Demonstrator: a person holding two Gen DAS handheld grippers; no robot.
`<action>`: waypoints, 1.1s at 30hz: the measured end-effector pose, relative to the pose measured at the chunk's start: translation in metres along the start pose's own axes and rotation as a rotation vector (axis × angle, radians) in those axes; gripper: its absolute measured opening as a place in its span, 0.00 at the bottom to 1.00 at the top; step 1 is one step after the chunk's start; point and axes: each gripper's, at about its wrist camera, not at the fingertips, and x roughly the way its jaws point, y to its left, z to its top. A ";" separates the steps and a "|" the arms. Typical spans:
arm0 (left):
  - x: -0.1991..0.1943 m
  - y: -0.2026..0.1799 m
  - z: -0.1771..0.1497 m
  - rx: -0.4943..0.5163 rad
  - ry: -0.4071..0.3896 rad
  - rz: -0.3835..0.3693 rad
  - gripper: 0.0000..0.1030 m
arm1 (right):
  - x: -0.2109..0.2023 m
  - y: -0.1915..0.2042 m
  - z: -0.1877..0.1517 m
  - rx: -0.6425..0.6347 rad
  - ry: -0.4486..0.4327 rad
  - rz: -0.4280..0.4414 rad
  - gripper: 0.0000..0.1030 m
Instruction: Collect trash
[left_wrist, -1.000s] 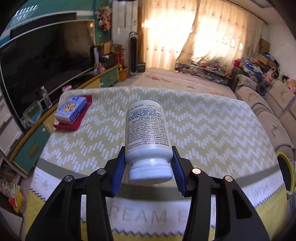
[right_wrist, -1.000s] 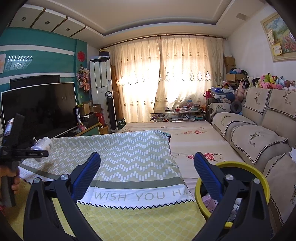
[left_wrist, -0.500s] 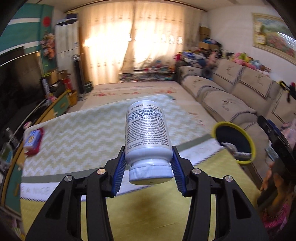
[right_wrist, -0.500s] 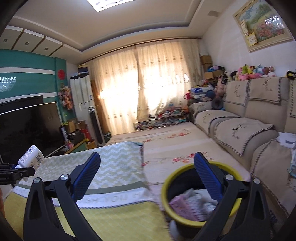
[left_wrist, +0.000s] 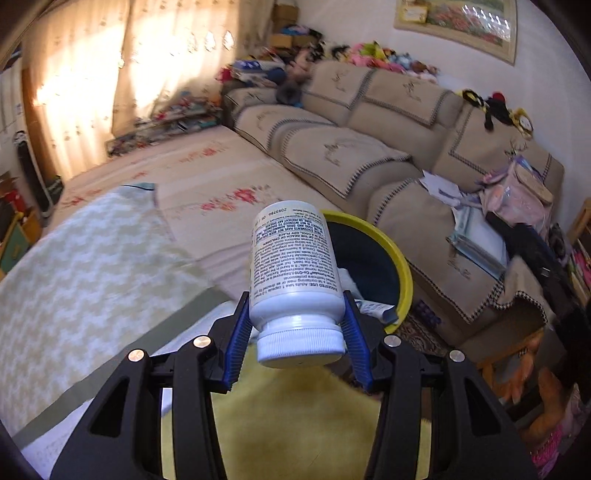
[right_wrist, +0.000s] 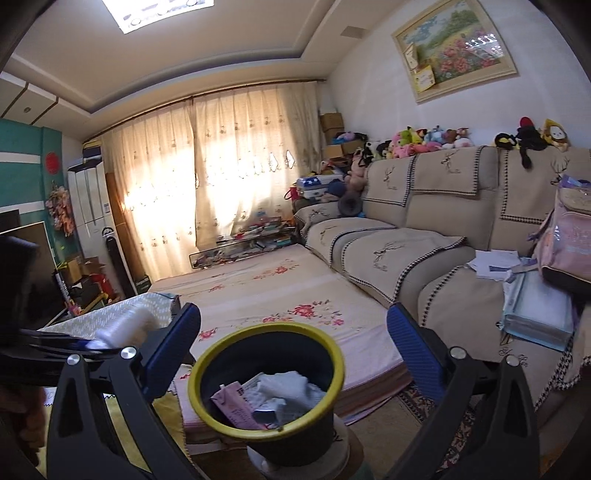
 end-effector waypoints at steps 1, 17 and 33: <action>0.015 -0.001 0.006 0.006 0.017 -0.007 0.46 | -0.002 -0.003 0.001 0.003 -0.005 -0.006 0.93; 0.063 0.030 0.038 -0.060 -0.040 0.036 0.65 | -0.012 0.013 0.007 0.012 -0.009 0.080 0.93; -0.243 0.096 -0.193 -0.348 -0.299 0.548 0.95 | -0.053 0.134 -0.015 -0.160 0.093 0.405 0.93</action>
